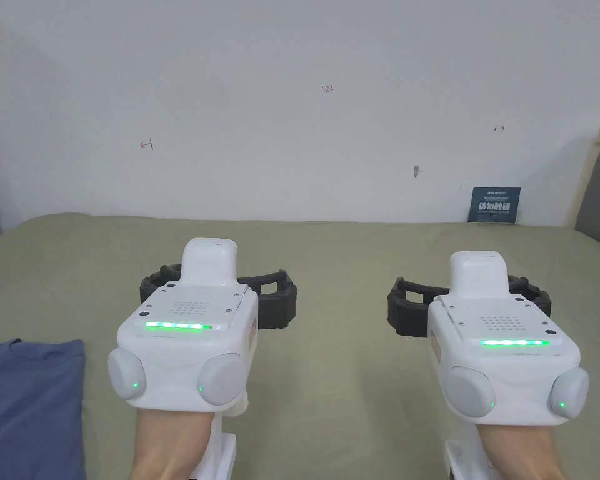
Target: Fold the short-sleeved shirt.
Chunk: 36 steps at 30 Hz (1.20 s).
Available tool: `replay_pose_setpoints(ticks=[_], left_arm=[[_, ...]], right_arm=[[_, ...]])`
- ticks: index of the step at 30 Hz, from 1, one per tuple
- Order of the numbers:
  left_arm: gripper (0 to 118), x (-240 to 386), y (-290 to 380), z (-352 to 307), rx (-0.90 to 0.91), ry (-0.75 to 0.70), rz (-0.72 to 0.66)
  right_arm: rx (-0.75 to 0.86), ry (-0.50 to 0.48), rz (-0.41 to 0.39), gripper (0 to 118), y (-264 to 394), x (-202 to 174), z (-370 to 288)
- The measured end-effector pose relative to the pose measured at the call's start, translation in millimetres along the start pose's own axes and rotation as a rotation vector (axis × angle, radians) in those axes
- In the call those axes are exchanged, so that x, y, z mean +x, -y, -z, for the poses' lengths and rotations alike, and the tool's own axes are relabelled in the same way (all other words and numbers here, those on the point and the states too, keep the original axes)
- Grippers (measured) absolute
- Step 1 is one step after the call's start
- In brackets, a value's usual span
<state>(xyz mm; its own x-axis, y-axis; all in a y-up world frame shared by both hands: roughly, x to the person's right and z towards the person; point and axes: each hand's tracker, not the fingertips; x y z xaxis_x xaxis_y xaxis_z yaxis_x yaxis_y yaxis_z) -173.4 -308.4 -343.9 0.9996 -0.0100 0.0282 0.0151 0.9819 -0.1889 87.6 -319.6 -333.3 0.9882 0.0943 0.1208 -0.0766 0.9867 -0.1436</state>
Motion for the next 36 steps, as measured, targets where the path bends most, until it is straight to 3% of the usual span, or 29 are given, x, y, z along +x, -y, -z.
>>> replay_pose_setpoints(ticks=[36], left_arm=[[118, 2.5, 0.3, -3.9, 0.004, 0.007, 0.018]], right_arm=[[0.009, -0.002, 0.011, 118, -1.7, 0.7, -0.7]])
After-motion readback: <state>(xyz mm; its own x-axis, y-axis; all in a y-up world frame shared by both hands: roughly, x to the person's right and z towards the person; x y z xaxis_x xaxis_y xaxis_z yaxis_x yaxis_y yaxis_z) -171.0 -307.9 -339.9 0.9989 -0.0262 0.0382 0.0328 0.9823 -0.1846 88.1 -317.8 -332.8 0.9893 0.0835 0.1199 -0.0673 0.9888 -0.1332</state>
